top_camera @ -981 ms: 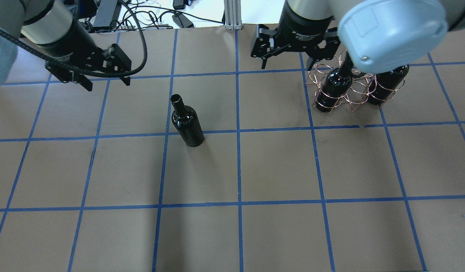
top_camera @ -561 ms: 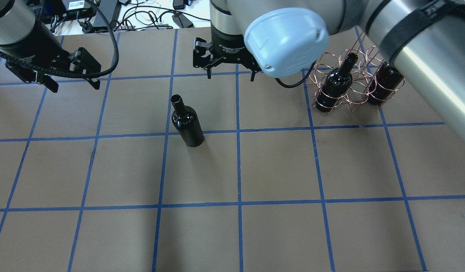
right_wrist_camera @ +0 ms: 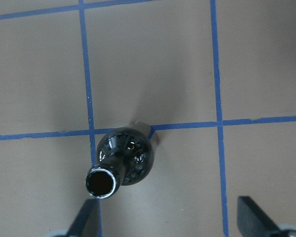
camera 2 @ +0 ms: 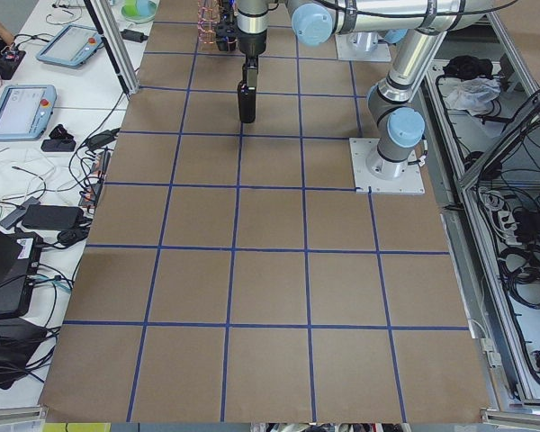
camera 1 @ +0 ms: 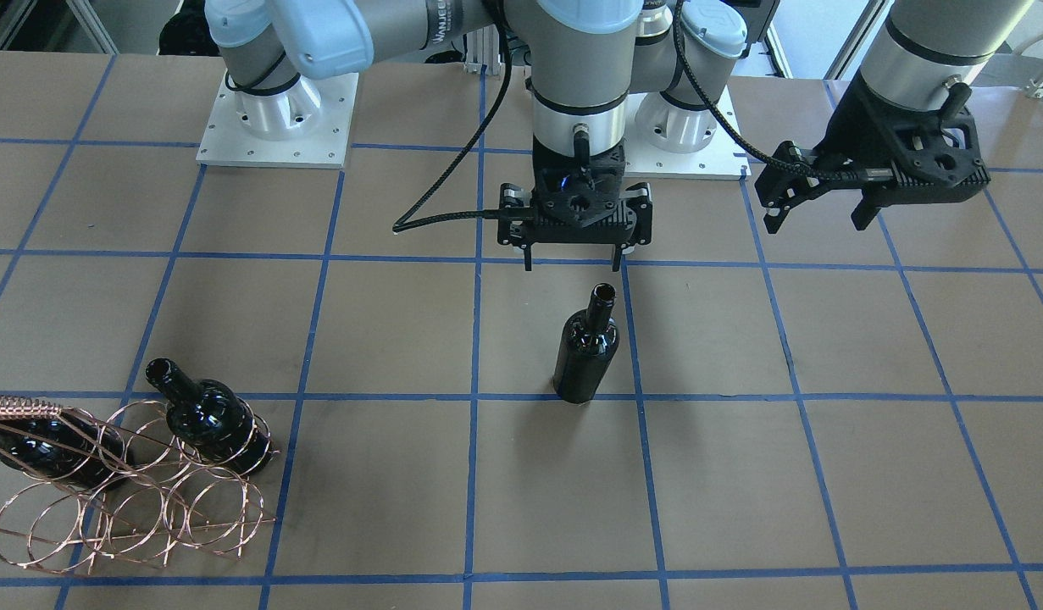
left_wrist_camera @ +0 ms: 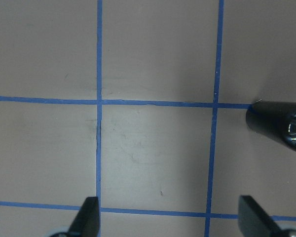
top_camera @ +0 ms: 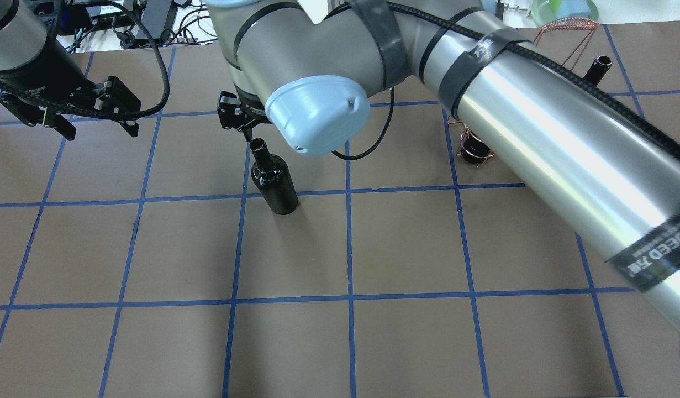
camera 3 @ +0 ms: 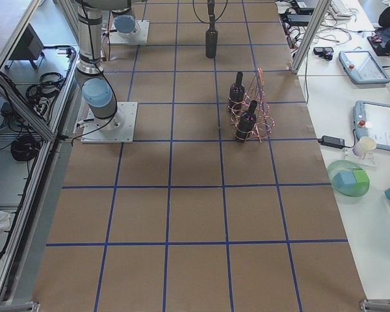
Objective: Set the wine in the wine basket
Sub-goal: 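Lower the right gripper over the standing bottle and grasp its neck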
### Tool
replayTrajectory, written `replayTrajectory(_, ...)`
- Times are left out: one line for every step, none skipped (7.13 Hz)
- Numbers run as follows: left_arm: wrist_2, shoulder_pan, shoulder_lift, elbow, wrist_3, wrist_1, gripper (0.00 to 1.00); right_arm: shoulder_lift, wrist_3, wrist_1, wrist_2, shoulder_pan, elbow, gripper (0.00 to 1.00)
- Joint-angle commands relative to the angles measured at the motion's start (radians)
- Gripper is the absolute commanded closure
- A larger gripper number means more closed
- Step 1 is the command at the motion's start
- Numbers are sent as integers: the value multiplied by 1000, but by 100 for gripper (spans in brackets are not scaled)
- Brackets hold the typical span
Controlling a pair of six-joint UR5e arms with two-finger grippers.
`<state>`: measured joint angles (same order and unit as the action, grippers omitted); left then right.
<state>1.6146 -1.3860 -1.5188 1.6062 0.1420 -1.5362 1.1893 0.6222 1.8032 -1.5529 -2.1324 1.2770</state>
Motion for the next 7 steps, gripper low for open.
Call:
replayTrajectory(-1, 1, -1, 1, 1, 1, 0, -25, 27, 2, -9, -40, -5, 0)
replayTrajectory(1, 2, -1, 1, 1, 1, 0, -45, 31, 2, -6, -40, -5, 0)
replayTrajectory(1, 2, -1, 1, 1, 1, 0, -63, 30, 11, -7, -40, -5, 4)
replayTrajectory(1, 1, -1, 1, 1, 1, 0, -72, 25, 46, -9, -40, -5, 4)
replayTrajectory(1, 2, -1, 1, 1, 1, 0, -88, 21, 60, -9, -40, -11, 4)
replayTrajectory(1, 1, -1, 1, 1, 4, 0, -106, 22, 73, -9, -40, -13, 4)
replayTrajectory(1, 1, -1, 1, 1, 2, 0, -106, 17, 76, -9, -37, -15, 8)
